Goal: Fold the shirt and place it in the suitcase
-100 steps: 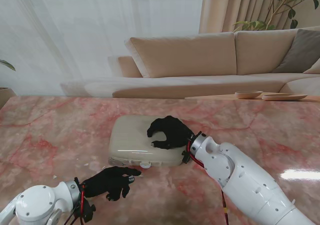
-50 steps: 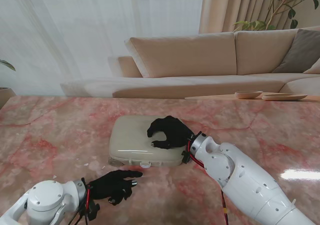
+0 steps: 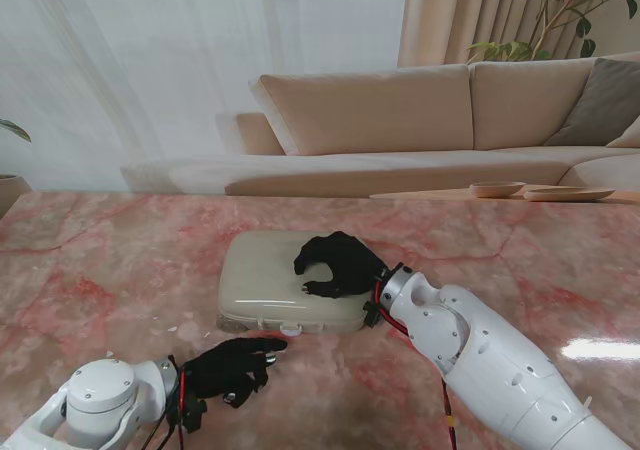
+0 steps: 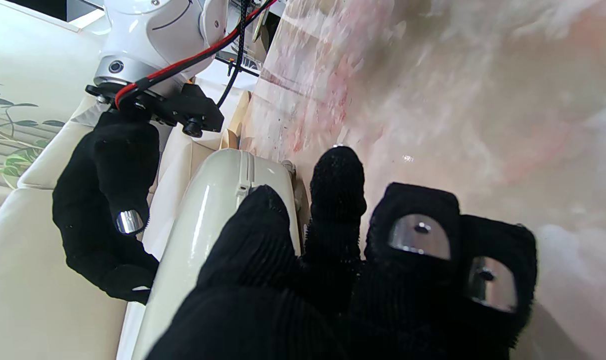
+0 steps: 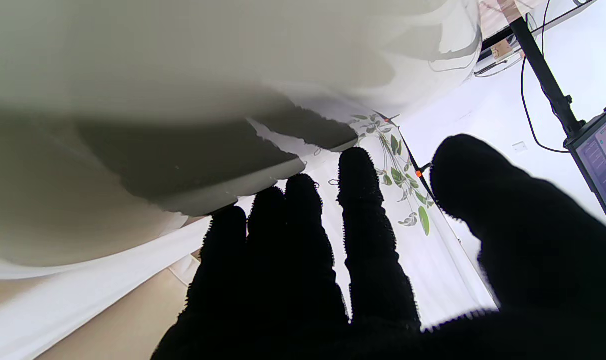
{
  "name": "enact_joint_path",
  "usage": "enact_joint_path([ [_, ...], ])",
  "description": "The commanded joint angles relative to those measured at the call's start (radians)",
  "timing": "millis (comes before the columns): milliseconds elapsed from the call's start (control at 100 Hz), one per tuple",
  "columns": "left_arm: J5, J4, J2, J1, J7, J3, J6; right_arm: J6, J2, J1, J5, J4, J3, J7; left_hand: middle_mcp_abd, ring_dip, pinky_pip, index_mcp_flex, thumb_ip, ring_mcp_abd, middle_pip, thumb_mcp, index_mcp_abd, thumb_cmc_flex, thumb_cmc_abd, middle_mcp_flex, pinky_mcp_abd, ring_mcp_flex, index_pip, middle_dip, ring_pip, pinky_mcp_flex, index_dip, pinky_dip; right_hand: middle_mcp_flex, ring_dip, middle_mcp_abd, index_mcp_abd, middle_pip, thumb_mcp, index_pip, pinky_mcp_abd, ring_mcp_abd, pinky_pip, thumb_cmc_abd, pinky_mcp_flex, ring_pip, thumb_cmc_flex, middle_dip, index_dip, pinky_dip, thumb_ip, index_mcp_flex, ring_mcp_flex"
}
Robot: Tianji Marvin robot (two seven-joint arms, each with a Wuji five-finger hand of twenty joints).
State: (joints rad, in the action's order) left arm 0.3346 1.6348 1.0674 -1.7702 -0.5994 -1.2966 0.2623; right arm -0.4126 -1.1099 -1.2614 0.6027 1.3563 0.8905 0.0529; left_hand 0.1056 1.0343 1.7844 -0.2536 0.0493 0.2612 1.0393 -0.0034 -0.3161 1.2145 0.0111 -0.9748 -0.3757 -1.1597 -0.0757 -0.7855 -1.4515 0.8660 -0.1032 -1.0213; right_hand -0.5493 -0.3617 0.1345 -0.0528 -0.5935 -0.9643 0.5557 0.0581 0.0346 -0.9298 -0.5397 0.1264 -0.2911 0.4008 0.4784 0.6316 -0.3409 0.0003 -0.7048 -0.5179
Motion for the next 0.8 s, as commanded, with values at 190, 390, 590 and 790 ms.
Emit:
enact_joint_path([
  [190, 0.026, -0.019, 0.018, 0.006, 0.039, 0.012, 0.024, 0.017, 0.007, -0.029, 0.0, -0.051, -0.025, -0.048, -0.021, -0.016, 0.229, -0.014, -0.029, -0.021, 0.045, 0.01, 0.125, 0.076, 0.054, -0.037, 0.074, -0.051, 0.0, -0.008, -0.099, 0.064, 0.012, 0.028, -0.019, -0.024, 0.025, 0.024, 0.0, -0.019, 0.018, -0.146, 0.084, -0.121, -0.005, 0.08, -0.122, -0.055, 0.009, 0.004, -0.033, -0.044, -0.025, -0.058],
  [390, 0.048, -0.027, 0.026, 0.016, 0.056, 0.019, 0.026, 0.016, 0.007, -0.027, -0.002, -0.053, -0.027, -0.049, -0.017, -0.021, 0.238, -0.026, -0.029, -0.025, 0.046, 0.013, 0.135, 0.076, 0.051, -0.043, 0.076, -0.059, 0.004, -0.007, -0.103, 0.075, 0.014, 0.041, -0.015, -0.023, 0.022, 0.024, 0.001, -0.016, 0.018, -0.144, 0.08, -0.12, -0.001, 0.08, -0.12, -0.053, 0.009, 0.003, -0.032, -0.045, -0.019, -0.056],
  [590, 0.074, -0.03, 0.034, 0.018, 0.074, 0.021, 0.031, 0.019, 0.007, -0.026, -0.003, -0.053, -0.027, -0.052, -0.017, -0.024, 0.244, -0.045, -0.029, -0.025, 0.048, 0.013, 0.17, 0.076, 0.048, -0.047, 0.078, -0.062, -0.002, -0.007, -0.106, 0.078, 0.011, 0.051, -0.012, -0.024, 0.023, 0.023, 0.001, -0.008, 0.019, -0.141, 0.082, -0.117, 0.003, 0.079, -0.118, -0.049, 0.01, 0.004, -0.031, -0.044, -0.015, -0.053],
  [790, 0.079, -0.03, 0.036, 0.019, 0.077, 0.022, 0.028, 0.018, 0.008, -0.025, -0.005, -0.056, -0.027, -0.056, -0.015, -0.028, 0.248, -0.085, -0.03, -0.025, 0.049, 0.015, 0.245, 0.076, 0.044, -0.05, 0.078, -0.064, -0.014, -0.007, -0.107, 0.08, 0.006, 0.059, -0.012, -0.025, 0.028, 0.018, 0.001, -0.004, 0.018, -0.144, 0.084, -0.116, 0.004, 0.077, -0.118, -0.045, 0.011, 0.004, -0.031, -0.042, -0.016, -0.052],
])
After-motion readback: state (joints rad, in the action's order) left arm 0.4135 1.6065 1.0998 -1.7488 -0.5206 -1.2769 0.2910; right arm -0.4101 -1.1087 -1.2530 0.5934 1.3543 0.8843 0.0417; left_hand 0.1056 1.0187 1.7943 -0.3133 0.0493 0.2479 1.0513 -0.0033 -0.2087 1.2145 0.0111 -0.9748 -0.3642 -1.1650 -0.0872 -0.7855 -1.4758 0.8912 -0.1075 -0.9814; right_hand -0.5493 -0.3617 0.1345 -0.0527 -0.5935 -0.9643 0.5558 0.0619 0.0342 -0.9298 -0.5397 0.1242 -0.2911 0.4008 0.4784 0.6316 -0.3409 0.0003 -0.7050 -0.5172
